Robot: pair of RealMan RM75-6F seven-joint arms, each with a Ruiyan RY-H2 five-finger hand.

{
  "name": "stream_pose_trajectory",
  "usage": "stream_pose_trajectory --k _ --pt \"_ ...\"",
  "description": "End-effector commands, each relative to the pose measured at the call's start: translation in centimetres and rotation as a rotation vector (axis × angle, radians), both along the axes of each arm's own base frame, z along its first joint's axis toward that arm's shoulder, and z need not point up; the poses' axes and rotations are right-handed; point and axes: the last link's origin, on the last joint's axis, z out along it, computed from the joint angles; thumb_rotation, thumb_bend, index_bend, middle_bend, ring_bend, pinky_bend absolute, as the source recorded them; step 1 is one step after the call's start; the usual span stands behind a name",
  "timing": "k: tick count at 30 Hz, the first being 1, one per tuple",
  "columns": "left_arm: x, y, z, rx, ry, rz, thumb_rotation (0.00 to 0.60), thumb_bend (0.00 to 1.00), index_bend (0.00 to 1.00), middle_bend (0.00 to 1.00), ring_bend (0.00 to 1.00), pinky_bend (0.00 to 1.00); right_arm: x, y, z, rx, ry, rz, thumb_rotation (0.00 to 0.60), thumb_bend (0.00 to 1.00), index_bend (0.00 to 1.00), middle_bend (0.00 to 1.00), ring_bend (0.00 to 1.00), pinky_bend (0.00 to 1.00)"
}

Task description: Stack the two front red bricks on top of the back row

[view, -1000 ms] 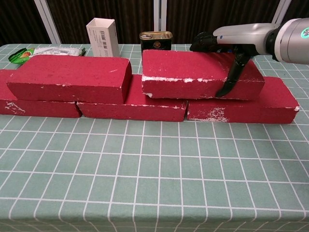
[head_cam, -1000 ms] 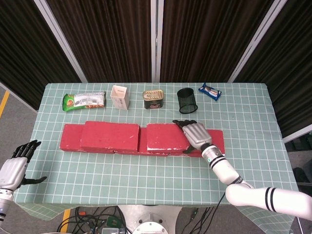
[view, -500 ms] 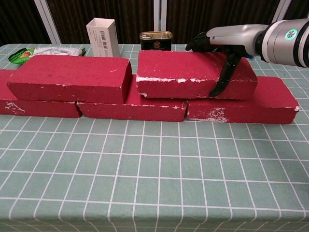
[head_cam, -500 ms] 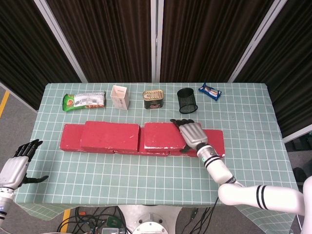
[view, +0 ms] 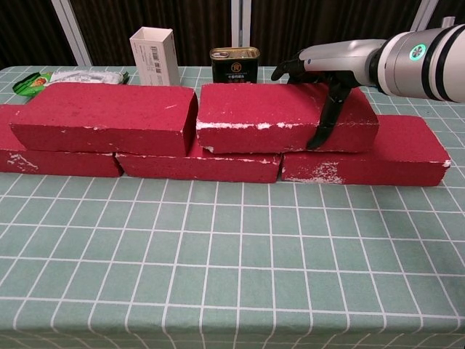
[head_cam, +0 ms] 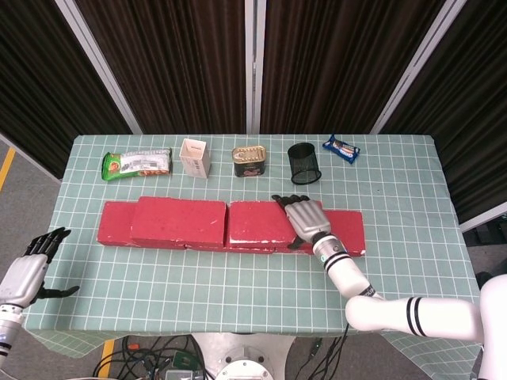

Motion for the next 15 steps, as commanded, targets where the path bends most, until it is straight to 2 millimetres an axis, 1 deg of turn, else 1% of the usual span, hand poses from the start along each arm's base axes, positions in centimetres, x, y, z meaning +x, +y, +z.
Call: stream_pose_trajectory --k 1,10,15 --pt "-0.04 -0.01 0.01 0.001 -0.001 0.0 0.6 0.0 0.0 0.0 0.0 0.0 0.07 -0.02 -0.1 0.001 -0.003 -0.002 0.6 0.0 0.05 0.16 0.11 0.15" --pt "-0.22 -0.14 -0.07 -0.006 -0.005 0.004 0.6 0.0 0.0 0.0 0.0 0.0 0.22 0.09 -0.59 0.009 -0.002 -0.003 0.6 0.01 0.05 0.16 0.11 0.14" --pt "-0.37 -0.16 -0.12 -0.009 -0.007 0.008 0.6 0.0 0.0 0.0 0.0 0.0 0.44 0.16 -0.69 0.001 -0.012 -0.006 0.6 0.0 0.05 0.15 0.1 0.12"
